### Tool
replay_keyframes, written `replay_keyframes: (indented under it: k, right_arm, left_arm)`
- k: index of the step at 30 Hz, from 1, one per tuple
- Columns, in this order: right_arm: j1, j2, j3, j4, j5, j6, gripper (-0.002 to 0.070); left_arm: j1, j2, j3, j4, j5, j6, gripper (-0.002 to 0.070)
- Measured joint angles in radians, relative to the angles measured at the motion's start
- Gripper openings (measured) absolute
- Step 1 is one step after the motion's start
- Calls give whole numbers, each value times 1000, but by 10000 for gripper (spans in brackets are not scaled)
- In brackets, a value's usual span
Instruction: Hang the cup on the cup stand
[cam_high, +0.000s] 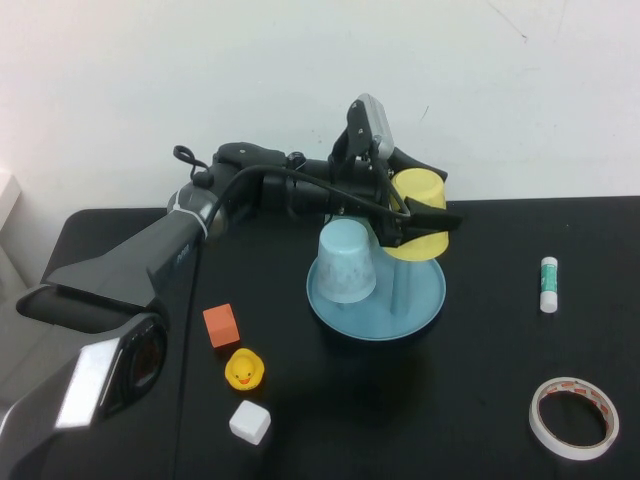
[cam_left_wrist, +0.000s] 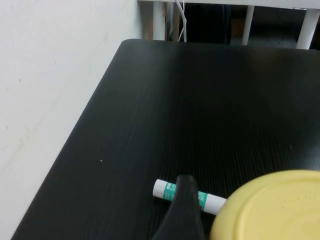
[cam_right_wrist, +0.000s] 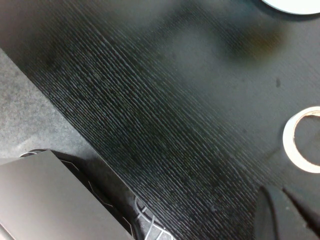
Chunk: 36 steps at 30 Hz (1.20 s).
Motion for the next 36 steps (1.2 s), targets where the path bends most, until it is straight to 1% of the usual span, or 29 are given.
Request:
replay_keyframes:
  k: [6,11,15,18,20,22,23,24,26,28,29,31,36]
  right_arm:
    - [0,0,0,-2,0,0,1]
    - [0,0,0,-2,0,0,1]
    - [0,0,0,-2,0,-10,1]
    - [0,0,0,-2,0,-34,1]
    - [0,0,0,-14,2,-60,1]
    - [0,0,0,-37,3,-86,1]
    - [0,0,0,-57,6,-94,1]
    - [0,0,0,-82,6,-101,1]
    - [0,0,0,-136,6,-109,1]
    - [0,0,0,-179,-4,-122,1]
    - [0,0,0,-198,-14,-132,1]
    - [0,-2,0,-211,-43,-153,0]
    - [0,-38,12,-213,-117,-201,0]
  left_arm:
    - [0,0,0,44,0,-14,557]
    - [2,0,0,61,-6,-76,626]
    - [2,-6,0,77,-5,-87,640]
    - [7,-32,0,123,-10,-124,633]
    - [14,-69,0,183,-22,-178,585]
    - [21,-110,0,268,-32,-233,497]
    - [28,-146,0,334,-42,-271,417]
    - [31,-172,0,377,-49,-320,355]
    - [40,-243,0,486,-69,-445,181]
    - [52,-322,0,576,-85,-546,84]
    - [57,-363,0,623,-90,-591,55]
    - [69,-440,0,719,-92,-666,23]
    - [87,-656,0,980,-71,-863,4]
